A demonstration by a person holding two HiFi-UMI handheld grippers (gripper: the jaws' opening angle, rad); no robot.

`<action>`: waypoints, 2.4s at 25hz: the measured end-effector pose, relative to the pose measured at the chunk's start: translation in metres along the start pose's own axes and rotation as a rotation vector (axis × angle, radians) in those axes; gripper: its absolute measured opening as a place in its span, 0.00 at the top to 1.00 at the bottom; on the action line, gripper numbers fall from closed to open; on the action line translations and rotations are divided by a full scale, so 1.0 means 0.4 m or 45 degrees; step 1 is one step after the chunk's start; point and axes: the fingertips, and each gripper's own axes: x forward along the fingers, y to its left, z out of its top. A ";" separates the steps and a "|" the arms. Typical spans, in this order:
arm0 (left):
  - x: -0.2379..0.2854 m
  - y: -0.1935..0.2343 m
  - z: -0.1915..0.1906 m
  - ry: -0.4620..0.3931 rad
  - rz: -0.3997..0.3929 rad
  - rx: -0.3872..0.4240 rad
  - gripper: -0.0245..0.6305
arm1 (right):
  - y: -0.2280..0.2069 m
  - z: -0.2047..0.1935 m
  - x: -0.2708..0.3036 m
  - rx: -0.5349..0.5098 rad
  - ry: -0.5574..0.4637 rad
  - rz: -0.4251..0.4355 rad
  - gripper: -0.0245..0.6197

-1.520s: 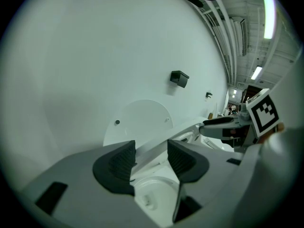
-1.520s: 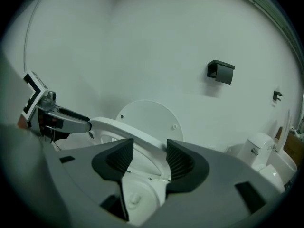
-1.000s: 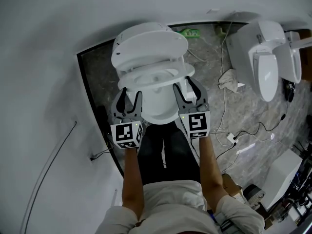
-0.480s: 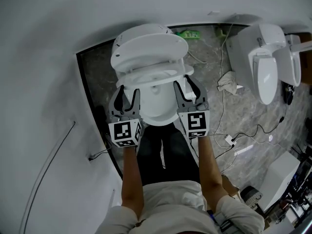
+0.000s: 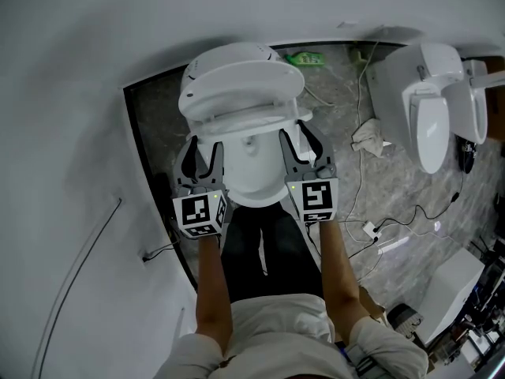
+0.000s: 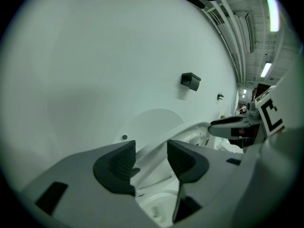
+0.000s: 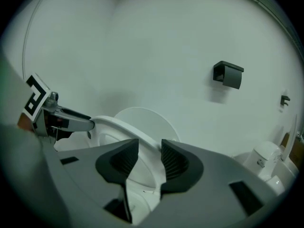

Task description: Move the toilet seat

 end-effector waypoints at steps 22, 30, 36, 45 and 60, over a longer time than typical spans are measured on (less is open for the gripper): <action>0.100 0.055 0.059 -0.037 0.036 0.012 0.62 | -0.043 0.057 0.105 0.004 -0.030 -0.021 0.74; 0.129 0.072 0.073 -0.049 0.060 0.009 0.63 | -0.056 0.072 0.138 0.002 -0.041 -0.024 0.74; 0.149 0.083 0.077 -0.062 0.078 0.004 0.64 | -0.062 0.078 0.161 -0.004 -0.050 -0.020 0.74; 0.183 0.095 0.091 -0.069 0.115 0.004 0.64 | -0.078 0.089 0.194 -0.002 -0.059 -0.004 0.74; 0.206 0.100 0.112 -0.085 0.139 0.032 0.64 | -0.085 0.105 0.230 -0.014 -0.070 0.012 0.74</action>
